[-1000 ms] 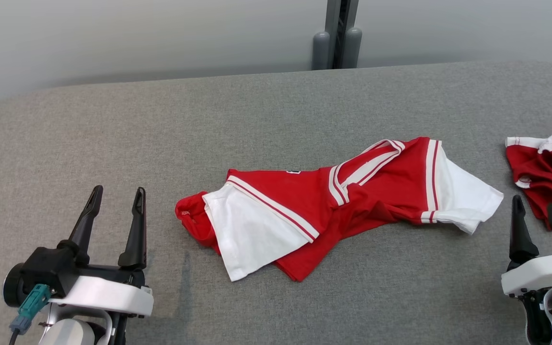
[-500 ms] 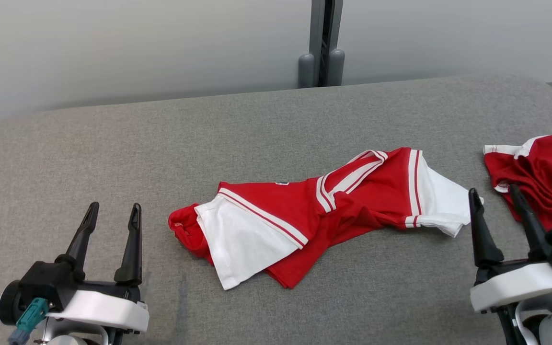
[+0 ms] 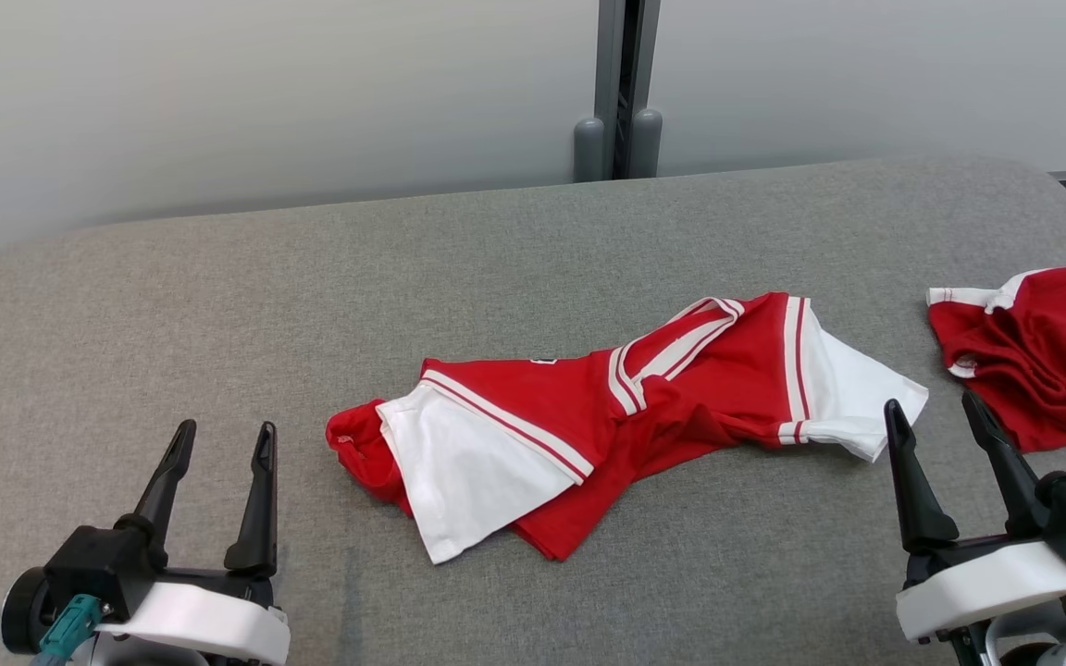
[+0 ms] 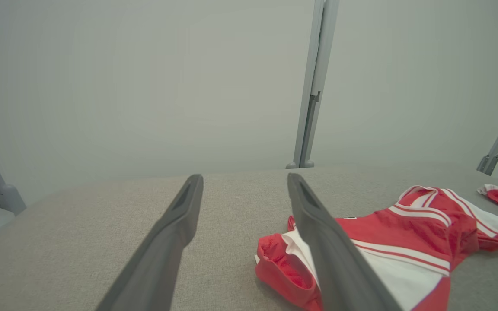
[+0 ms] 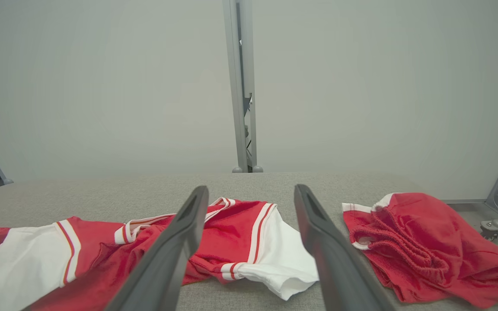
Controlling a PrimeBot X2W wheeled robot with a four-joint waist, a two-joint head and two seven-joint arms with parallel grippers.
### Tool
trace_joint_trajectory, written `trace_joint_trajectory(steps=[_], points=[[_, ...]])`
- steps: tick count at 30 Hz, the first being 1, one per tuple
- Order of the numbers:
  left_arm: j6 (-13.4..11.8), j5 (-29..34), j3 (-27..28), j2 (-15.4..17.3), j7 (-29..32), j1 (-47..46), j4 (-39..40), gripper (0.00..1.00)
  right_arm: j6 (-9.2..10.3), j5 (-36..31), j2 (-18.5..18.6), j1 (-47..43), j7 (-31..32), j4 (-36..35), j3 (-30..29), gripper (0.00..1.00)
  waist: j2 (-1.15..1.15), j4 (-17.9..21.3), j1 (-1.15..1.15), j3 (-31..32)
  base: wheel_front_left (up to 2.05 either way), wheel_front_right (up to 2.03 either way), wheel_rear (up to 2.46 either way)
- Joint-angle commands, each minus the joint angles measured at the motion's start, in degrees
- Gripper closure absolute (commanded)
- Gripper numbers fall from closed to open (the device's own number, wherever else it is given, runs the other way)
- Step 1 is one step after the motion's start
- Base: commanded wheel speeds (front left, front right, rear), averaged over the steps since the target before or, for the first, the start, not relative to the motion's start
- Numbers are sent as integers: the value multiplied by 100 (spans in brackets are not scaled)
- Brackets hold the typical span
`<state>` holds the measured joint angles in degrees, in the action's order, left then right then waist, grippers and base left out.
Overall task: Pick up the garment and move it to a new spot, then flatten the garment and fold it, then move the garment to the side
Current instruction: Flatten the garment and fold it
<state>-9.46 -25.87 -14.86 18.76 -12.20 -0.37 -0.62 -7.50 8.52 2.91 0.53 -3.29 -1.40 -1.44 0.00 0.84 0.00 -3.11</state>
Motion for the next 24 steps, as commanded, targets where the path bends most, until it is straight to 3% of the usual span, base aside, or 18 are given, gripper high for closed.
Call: trace_joint_trajectory(steps=[1,6,10,20,24], points=[[-21,-34,1,29,-12,-18,18,0,2,29,10,-53,21,-36,-15,0,0,-10,0,-7,0,0,0],[-20,-15,-50,18,25,-102,53,0,2,100,10,-21,23,-36,-11,0,0,-37,0,-30,0,0,0],[145,-43,-310,-41,267,-239,149,0,2,122,10,19,20,-6,-4,0,0,-44,0,-77,0,0,0],[967,-292,-1701,-357,1635,-319,313,0,2,193,11,168,5,43,76,0,0,94,0,-418,0,0,0],[1155,-373,-2079,-534,1942,-352,30,0,2,228,12,285,-45,67,125,0,0,217,0,-628,0,0,0]])
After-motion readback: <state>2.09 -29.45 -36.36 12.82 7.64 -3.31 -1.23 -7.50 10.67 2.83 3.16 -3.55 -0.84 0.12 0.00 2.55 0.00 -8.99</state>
